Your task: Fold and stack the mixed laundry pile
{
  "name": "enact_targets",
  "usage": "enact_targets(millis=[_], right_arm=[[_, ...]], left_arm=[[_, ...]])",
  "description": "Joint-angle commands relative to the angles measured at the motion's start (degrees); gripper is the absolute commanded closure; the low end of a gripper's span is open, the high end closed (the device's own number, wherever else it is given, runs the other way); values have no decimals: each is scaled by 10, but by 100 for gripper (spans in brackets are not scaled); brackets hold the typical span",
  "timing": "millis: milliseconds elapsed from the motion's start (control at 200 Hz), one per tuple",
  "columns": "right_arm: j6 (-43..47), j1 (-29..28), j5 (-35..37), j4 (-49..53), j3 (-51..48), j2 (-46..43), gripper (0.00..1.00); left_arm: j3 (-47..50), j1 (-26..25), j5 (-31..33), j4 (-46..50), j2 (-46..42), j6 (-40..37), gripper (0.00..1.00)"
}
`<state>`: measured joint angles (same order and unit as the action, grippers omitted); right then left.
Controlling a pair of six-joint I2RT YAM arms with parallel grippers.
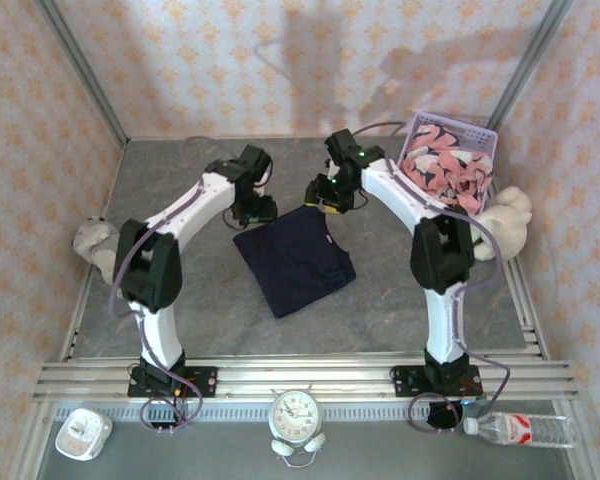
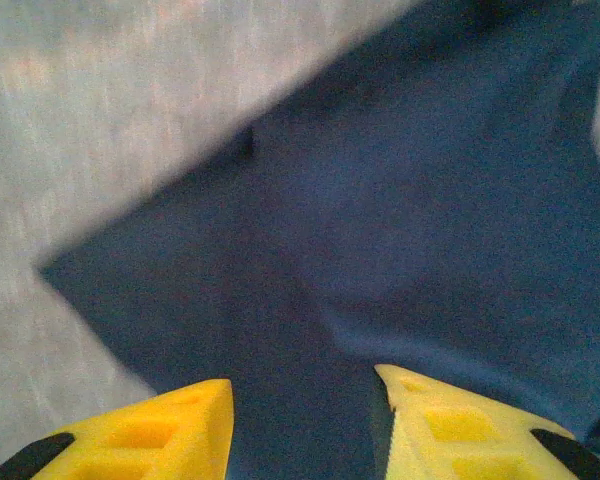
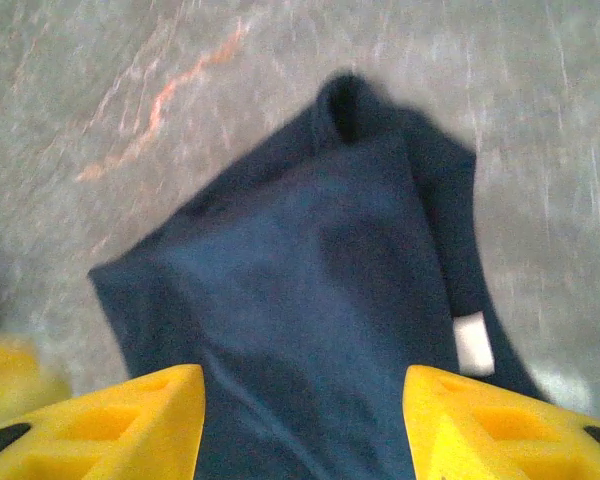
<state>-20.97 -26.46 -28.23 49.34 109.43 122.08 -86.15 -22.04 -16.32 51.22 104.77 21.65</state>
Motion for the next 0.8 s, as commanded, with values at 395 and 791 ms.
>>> enact_targets(millis=[395,791], right_arm=[[8,5,7,22,133,135,100],[1,15,24,24,140,135,67]], left_arm=[[166,-101,53,-32,35,52,66],[132,-99,76,-18,28,69,57]])
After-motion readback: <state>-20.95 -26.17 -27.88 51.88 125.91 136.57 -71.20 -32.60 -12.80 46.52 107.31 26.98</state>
